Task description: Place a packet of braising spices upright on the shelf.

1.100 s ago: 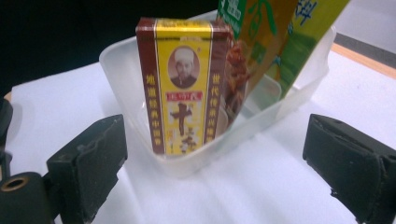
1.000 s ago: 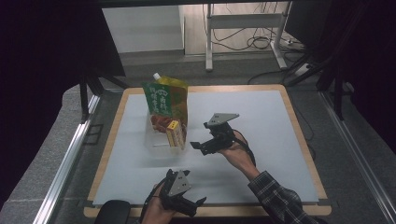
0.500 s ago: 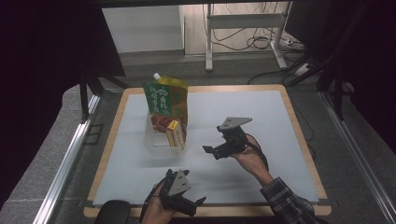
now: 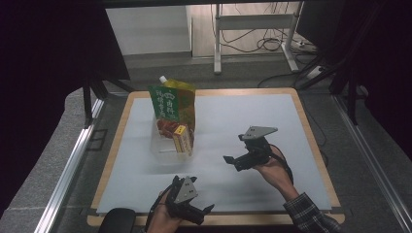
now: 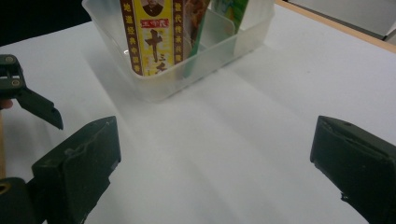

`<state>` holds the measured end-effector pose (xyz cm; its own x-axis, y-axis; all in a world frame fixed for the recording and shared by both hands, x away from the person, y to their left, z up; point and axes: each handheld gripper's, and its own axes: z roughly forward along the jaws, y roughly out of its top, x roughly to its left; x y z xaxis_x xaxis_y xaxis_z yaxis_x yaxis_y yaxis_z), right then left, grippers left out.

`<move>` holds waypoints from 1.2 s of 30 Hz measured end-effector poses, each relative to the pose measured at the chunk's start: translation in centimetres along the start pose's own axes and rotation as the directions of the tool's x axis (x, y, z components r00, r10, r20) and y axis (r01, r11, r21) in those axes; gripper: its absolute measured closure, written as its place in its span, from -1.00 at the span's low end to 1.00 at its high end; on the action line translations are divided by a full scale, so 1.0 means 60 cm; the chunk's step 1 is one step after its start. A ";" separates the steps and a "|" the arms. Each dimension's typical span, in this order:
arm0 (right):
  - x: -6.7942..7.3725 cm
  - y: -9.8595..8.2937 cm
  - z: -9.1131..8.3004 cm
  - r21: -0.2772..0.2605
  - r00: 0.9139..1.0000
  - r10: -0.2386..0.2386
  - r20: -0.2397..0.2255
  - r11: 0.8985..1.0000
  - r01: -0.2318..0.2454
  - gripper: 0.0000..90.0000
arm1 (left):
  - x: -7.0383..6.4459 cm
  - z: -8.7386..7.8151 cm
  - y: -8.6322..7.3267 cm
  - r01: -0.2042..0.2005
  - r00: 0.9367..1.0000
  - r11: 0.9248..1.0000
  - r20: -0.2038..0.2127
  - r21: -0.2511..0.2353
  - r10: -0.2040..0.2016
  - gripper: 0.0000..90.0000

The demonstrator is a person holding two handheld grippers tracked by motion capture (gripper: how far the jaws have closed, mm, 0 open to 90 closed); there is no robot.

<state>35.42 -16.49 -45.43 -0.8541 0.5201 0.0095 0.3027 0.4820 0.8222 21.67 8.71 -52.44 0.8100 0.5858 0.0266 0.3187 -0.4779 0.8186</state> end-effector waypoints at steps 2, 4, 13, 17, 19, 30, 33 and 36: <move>-0.003 -0.007 -0.010 -0.001 1.000 0.008 0.008 1.000 -0.008 -0.97 | 0.001 0.000 0.000 -0.001 1.000 1.000 0.000 0.003 0.001 -1.00; -0.004 -0.011 -0.017 0.000 1.000 0.014 0.013 1.000 -0.014 -0.97 | 0.001 -0.001 0.000 0.002 1.000 1.000 0.000 0.002 -0.002 -1.00; -0.012 -0.041 -0.052 0.011 0.998 0.029 0.052 1.000 -0.029 -0.97 | 0.003 -0.001 -0.001 0.011 1.000 1.000 -0.005 -0.003 -0.011 -1.00; -0.012 -0.053 -0.066 0.006 0.997 0.042 0.065 0.999 -0.042 -0.97 | 0.005 -0.002 -0.001 0.016 1.000 1.000 -0.008 0.000 -0.016 -1.00; -0.012 -0.059 -0.073 0.006 0.996 0.044 0.073 0.999 -0.044 -0.97 | 0.006 -0.002 -0.001 0.021 1.000 1.000 -0.009 0.001 -0.021 -1.00; -0.005 -0.095 -0.107 0.009 0.993 0.056 0.107 0.998 -0.057 -0.97 | 0.011 -0.003 -0.002 0.028 1.000 1.000 -0.013 0.005 -0.027 -1.00; -0.004 -0.108 -0.113 0.020 0.991 0.060 0.119 0.998 -0.063 -0.97 | 0.011 -0.003 -0.003 0.027 1.000 1.000 -0.012 0.008 -0.027 -1.00; -0.001 -0.121 -0.117 0.034 0.990 0.060 0.127 0.997 -0.065 -0.97 | 0.010 -0.001 -0.003 0.026 1.000 1.000 -0.010 0.014 -0.026 -1.00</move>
<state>30.32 -24.99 -47.40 -0.7738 0.6333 -0.0129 0.3722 0.4710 0.7998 22.08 9.21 -52.51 0.7963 0.6048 0.0114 0.3464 -0.4714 0.8111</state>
